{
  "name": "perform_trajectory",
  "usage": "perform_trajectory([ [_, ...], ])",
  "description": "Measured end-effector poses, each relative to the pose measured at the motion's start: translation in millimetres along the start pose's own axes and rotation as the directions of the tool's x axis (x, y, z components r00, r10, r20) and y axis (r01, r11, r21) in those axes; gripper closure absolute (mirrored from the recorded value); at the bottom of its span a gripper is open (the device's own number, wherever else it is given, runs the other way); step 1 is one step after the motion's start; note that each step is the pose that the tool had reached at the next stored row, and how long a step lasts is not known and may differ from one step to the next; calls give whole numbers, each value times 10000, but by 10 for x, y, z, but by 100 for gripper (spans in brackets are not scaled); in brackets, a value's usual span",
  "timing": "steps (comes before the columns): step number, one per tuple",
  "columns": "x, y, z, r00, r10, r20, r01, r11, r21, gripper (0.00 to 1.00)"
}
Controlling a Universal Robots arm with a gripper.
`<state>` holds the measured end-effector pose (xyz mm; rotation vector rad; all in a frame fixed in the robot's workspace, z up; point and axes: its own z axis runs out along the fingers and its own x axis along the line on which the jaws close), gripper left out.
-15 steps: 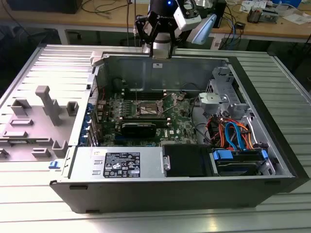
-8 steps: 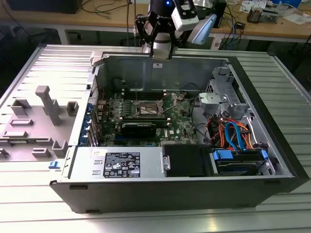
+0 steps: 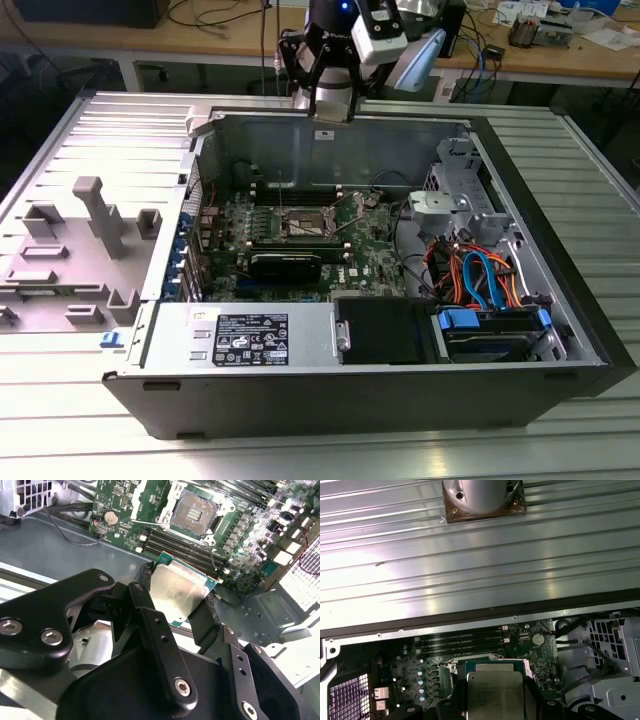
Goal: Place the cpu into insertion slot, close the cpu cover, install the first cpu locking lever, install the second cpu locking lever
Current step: 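Place the cpu into insertion slot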
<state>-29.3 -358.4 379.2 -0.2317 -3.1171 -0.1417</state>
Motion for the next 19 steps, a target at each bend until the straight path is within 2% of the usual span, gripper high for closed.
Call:
perform_trajectory([
  [3, 0, 0, 2, 9992, 401, 35, -401, 9992, -9, 45],
  [6, 0, 0, 3, 9990, 445, 39, -445, 9990, -10, 45],
  [9, 1, -2, 8, 9960, 888, 78, -888, 9961, -22, 45],
  [19, 28, -10, 11, 9933, 1153, 102, -1153, 9933, -29, 45],
])
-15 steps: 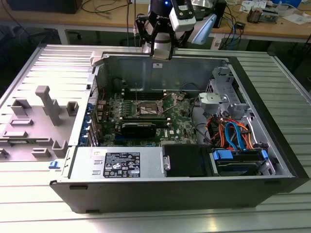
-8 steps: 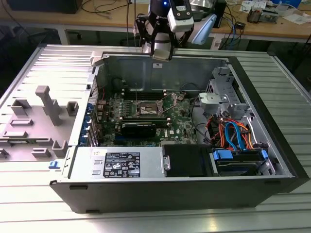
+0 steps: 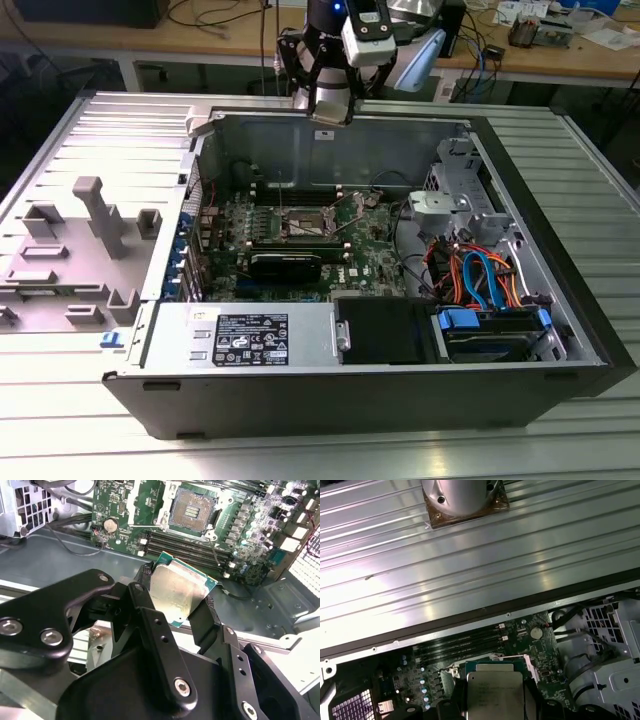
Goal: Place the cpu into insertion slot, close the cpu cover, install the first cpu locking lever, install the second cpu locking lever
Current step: 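Place the cpu into insertion slot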
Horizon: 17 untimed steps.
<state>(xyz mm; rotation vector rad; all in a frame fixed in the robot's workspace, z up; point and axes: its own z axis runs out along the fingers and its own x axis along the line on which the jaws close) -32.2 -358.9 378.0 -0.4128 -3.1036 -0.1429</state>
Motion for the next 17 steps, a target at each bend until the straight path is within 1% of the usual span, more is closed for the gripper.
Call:
perform_trajectory([
  [4, 0, 0, 2, 9986, 531, 47, -531, 9986, -10, 45],
  [5, 0, 0, 3, 9974, 719, 64, -719, 9974, -15, 45],
  [9, 0, -1, 4, 9952, 975, 86, -974, 9952, -23, 45],
  [11, 0, -1, 7, 9919, 1266, 112, -1266, 9920, -31, 45],
  [14, 0, -1, 10, 9881, 1532, 135, -1531, 9882, -40, 45],
  [17, 0, -1, 14, 9823, 1865, 164, -1864, 9825, -52, 45],
])
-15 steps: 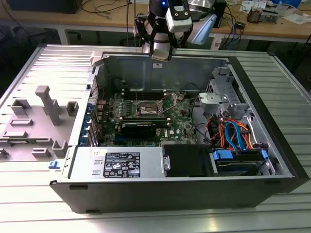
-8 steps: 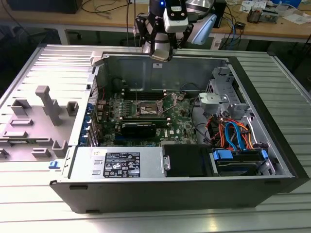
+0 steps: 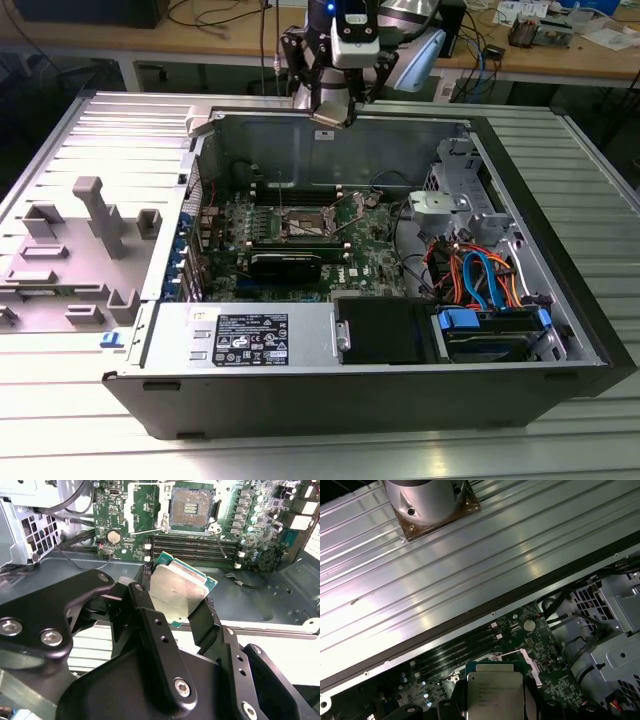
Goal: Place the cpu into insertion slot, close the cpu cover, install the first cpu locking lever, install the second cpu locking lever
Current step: 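Place the cpu into insertion slot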
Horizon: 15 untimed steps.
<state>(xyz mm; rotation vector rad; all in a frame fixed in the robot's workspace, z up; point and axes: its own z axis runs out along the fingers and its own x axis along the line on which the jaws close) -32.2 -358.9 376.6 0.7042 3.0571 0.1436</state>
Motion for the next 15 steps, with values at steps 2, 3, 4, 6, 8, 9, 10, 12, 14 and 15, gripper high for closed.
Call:
perform_trajectory([
  [2, 0, 0, 2, 9998, 182, 16, -182, 9998, -4, 45],
  [3, 0, 0, 4, 9995, 311, 28, -311, 9995, -6, 45],
  [4, 0, 0, 6, 9991, 418, 37, -418, 9991, -10, 45],
  [6, 0, -1, 8, 9980, 632, 56, -632, 9980, -15, 45],
  [8, 0, -1, 13, 9947, 1025, 90, -1025, 9947, -25, 45],
  [9, 0, -1, 13, 9943, 1061, 94, -1061, 9944, -26, 45],
  [10, 0, -1, 13, 9943, 1062, 94, -1062, 9943, -26, 45],
  [12, 0, -1, 15, 9927, 1198, 106, -1198, 9928, -30, 45],
  [14, 0, -2, 17, 9873, 1583, 140, -1582, 9874, -43, 45],
  [15, -1, -2, 19, 9826, 1852, 162, -1852, 9827, -51, 45],
])
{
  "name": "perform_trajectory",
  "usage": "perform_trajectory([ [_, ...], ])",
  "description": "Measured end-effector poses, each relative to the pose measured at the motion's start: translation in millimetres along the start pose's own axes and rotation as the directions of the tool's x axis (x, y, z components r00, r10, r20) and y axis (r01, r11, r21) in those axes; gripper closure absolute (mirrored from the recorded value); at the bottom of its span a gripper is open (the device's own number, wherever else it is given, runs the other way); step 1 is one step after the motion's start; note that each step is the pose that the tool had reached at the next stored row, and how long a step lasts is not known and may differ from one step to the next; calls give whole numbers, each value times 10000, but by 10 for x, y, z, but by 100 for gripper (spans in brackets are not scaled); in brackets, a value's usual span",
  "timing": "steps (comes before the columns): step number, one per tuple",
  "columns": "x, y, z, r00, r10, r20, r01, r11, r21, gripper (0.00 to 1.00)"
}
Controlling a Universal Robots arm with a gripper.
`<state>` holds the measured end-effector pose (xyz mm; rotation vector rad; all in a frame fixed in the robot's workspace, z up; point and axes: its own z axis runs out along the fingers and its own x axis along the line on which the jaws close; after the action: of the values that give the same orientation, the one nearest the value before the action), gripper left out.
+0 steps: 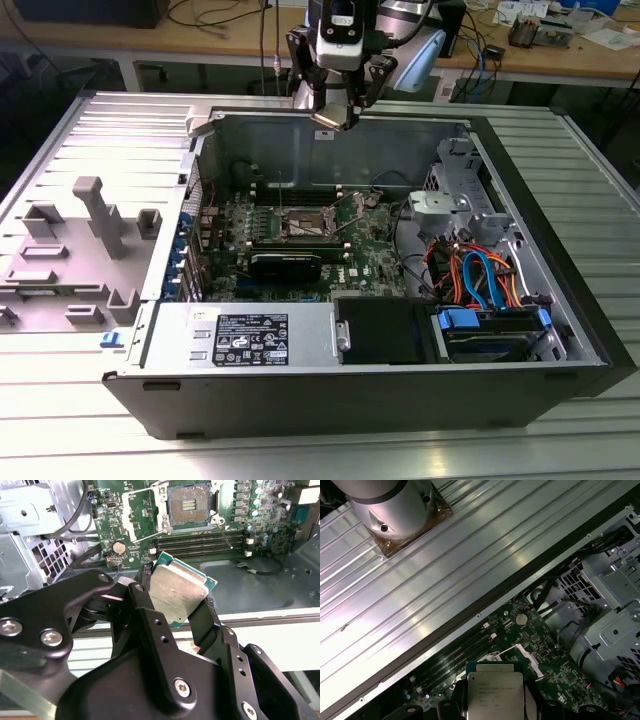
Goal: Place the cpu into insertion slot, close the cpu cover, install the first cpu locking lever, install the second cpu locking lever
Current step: 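Place the cpu into insertion slot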
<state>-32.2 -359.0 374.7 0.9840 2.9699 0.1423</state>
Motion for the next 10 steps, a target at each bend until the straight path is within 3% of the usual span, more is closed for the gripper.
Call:
perform_trajectory([
  [10, 0, 0, 1, 10000, 66, 6, -66, 10000, -2, 45],
])
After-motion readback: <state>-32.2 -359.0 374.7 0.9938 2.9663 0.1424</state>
